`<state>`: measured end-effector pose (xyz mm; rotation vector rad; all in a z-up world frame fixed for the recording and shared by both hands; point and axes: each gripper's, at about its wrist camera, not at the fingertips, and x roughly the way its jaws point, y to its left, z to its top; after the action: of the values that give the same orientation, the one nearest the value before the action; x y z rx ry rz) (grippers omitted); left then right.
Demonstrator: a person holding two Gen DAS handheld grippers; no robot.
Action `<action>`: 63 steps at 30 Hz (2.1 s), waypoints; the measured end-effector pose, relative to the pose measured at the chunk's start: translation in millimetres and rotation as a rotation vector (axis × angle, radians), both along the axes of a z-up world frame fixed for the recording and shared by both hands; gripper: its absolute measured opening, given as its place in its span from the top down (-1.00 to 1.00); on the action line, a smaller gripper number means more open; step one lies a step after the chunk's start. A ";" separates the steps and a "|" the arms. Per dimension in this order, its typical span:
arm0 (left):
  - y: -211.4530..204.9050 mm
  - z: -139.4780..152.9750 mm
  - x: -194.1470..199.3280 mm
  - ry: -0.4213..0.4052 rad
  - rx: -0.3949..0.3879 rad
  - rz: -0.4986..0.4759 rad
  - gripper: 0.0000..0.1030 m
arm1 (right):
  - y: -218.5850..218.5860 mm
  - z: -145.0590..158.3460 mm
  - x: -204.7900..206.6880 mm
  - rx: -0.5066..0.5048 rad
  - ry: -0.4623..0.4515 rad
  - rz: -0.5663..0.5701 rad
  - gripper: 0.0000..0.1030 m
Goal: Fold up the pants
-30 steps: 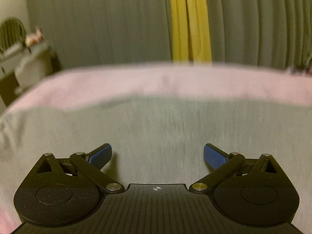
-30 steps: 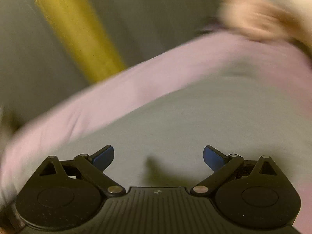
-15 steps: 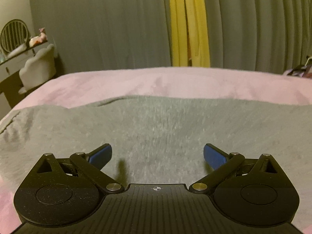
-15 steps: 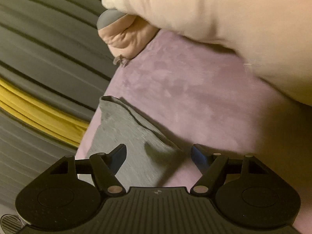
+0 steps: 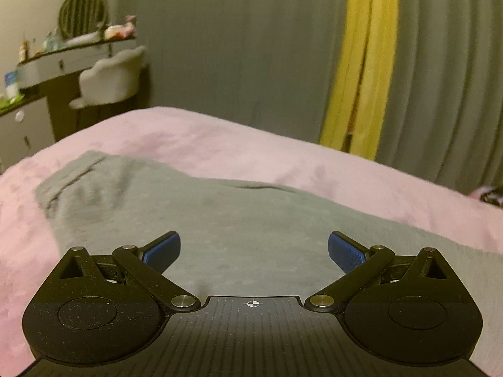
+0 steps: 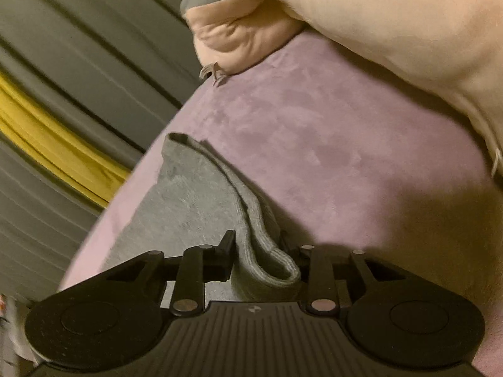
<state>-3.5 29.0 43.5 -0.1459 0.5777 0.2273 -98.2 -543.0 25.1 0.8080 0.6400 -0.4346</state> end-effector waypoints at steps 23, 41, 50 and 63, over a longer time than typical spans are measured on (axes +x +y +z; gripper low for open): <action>0.6 -24.8 -2.4 0.019 -0.234 -0.222 -1.00 | 285.9 23.9 114.4 -0.104 -0.095 0.694 -0.42; -118.3 -110.1 129.1 0.404 -0.595 -0.501 -0.16 | 231.8 1.4 110.2 -0.194 -0.062 0.471 -0.71; -106.9 -61.4 107.1 0.310 -0.488 -0.539 0.72 | 234.6 22.0 93.5 -0.150 -0.260 0.541 -0.71; -62.8 -78.1 74.7 0.325 -0.470 -0.418 -0.15 | 245.6 -5.5 123.0 -0.142 -0.028 0.578 -0.19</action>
<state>71.2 -33.8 -34.6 -0.4416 0.9642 -0.3021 24.8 -297.3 19.7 0.4622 0.7725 0.0584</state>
